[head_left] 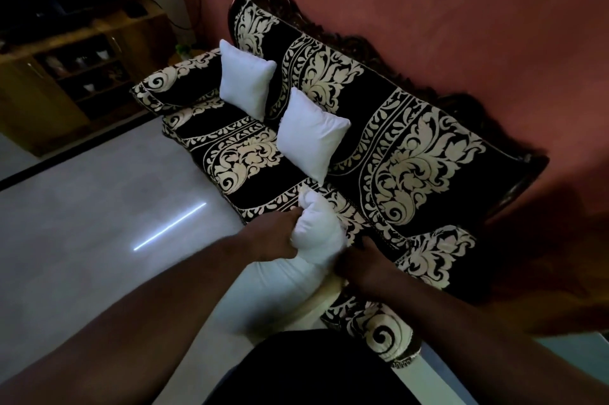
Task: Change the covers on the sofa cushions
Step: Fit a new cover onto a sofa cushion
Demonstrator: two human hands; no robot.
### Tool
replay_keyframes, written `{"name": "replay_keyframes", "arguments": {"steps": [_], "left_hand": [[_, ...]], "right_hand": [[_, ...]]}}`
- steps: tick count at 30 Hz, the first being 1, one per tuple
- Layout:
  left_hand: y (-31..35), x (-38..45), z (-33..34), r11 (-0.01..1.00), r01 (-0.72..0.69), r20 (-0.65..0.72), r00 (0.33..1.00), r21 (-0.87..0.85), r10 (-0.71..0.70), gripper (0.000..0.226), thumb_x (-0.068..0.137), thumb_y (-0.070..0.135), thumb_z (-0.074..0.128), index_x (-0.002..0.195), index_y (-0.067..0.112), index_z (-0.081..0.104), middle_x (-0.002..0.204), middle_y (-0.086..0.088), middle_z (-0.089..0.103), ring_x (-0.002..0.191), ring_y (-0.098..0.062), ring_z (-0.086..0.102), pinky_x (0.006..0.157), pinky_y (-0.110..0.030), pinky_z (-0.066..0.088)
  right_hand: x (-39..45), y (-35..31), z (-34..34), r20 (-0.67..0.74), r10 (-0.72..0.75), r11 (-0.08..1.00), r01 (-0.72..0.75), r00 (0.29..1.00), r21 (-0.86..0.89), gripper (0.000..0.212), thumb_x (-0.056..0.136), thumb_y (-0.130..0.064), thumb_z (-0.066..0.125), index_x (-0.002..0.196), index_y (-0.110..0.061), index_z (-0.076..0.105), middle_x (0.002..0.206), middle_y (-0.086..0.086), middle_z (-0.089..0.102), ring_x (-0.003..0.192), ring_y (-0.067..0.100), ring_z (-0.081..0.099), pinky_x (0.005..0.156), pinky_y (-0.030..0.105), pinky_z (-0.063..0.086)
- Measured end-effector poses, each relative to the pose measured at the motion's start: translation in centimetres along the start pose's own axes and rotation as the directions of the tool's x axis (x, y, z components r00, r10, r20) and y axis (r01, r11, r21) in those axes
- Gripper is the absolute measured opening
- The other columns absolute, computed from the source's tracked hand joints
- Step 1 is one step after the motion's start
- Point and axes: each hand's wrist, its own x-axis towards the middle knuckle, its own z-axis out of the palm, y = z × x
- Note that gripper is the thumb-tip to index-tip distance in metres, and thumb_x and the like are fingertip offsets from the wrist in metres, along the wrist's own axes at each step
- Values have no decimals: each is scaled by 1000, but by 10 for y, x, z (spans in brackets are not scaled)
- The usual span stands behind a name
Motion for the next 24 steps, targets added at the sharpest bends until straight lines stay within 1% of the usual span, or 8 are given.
{"name": "replay_keyframes", "arguments": {"steps": [3,5,8,11,15,17,21,24], "left_hand": [[-6,-4,-2,994,-49,78,995,-97,56,65,67,27,76,128,19,56,102,-3,71,89,-24,68,72,-36,54],[0,-8,1,991,-85,102,990,-100,95,59,68,27,75,124,19,59,102,-3,71,88,-23,67,72,-33,52],[19,-11,11,992,-94,173,979,-83,108,55,74,22,75,127,16,61,112,-5,69,98,-23,65,74,-22,41],[29,-7,20,997,-64,267,961,-37,71,42,79,17,74,120,10,67,115,-11,70,105,-26,65,74,-19,36],[25,-4,35,997,-4,308,951,78,-21,40,81,25,70,120,14,66,117,-9,69,105,-28,65,85,-29,51],[21,-2,46,990,34,282,957,137,-72,39,84,29,67,122,17,65,118,-8,69,107,-28,65,89,-34,53],[3,4,55,984,113,291,945,139,-150,45,92,34,63,132,13,60,130,-11,63,120,-29,60,102,-36,47],[-9,9,46,977,144,284,941,158,-185,46,90,43,65,128,17,60,128,-7,63,119,-27,60,102,-37,47]], "right_hand": [[-2,16,-1,97,-40,977,59,994,-203,67,90,-40,67,151,-29,42,161,-4,34,155,22,14,112,77,-4],[2,25,-13,95,-5,948,35,995,-316,68,98,-35,55,159,-32,24,169,-6,12,156,26,-10,110,80,-4],[7,33,-27,12,77,932,-67,997,-356,66,89,-30,68,151,-31,46,161,-6,38,153,23,17,110,78,-11],[13,40,-34,-57,64,893,-83,996,-442,57,95,-21,48,152,-17,44,157,5,43,154,25,20,105,75,-24],[25,37,-59,-176,-66,866,-31,982,-500,27,83,-23,64,107,-18,77,111,3,70,142,37,43,110,80,-7],[27,39,-64,-265,-222,838,45,938,-544,8,74,-22,75,82,-22,76,92,-2,69,128,35,53,110,80,14],[26,34,-70,-462,-435,803,101,773,-588,8,81,-18,69,77,-25,66,90,-5,64,113,31,52,102,67,39],[23,23,-79,-455,-432,842,167,778,-514,11,80,-17,65,75,-26,63,84,-5,61,100,28,51,98,56,42]]}}
